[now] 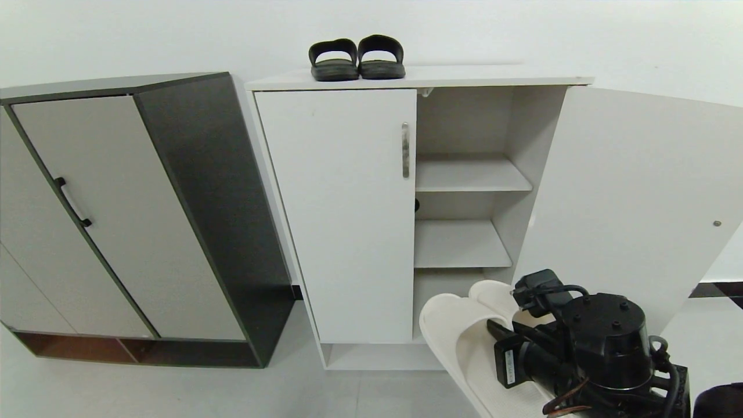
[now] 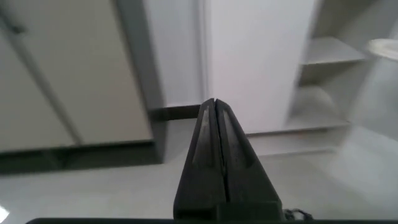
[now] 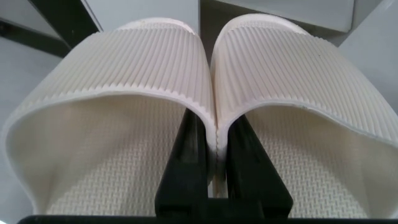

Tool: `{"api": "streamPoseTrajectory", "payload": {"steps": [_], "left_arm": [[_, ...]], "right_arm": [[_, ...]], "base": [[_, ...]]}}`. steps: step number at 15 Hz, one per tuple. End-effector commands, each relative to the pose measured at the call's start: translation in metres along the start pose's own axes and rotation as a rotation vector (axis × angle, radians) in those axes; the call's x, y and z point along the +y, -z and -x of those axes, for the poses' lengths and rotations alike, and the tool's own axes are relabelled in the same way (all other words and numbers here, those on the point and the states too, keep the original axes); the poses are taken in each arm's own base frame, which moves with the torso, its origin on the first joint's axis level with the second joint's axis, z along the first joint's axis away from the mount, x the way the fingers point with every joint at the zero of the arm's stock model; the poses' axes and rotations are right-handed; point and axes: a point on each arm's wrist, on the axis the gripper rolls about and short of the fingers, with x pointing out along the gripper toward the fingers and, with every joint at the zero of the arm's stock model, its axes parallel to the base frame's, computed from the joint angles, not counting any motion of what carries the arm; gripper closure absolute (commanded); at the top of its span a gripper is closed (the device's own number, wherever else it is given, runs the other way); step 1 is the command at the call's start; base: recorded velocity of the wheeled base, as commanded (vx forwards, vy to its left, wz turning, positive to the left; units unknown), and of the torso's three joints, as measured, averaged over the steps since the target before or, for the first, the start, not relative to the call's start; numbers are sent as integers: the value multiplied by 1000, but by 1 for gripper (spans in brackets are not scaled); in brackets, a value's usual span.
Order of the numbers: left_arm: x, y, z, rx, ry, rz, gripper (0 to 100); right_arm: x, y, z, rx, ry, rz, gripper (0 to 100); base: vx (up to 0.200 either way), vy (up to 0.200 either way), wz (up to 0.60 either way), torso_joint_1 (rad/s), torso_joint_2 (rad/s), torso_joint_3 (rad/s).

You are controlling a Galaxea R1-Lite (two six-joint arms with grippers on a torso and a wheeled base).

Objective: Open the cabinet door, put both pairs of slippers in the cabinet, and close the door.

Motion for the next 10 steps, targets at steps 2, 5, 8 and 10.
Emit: {"api": "streamPoseTrajectory", "payload": {"steps": [2, 5, 8, 10], "left_arm": [[1, 1, 0, -3, -47, 34, 100], [-2, 1, 0, -7, 91, 7, 100], [-2, 1, 0, -7, 85, 21, 100], [-2, 1, 0, -7, 85, 30, 100]], "right_arm": [[1, 3, -1, 6, -5, 17, 100], [4, 5, 4, -24, -26, 29, 100], [10, 5, 2, -43, -6, 33, 100], [16, 0, -11, -67, 69, 19, 100]], "base": [[0, 0, 0, 0, 0, 0], [0, 0, 0, 0, 0, 0], [0, 0, 0, 0, 0, 0], [0, 0, 0, 0, 0, 0]]}}
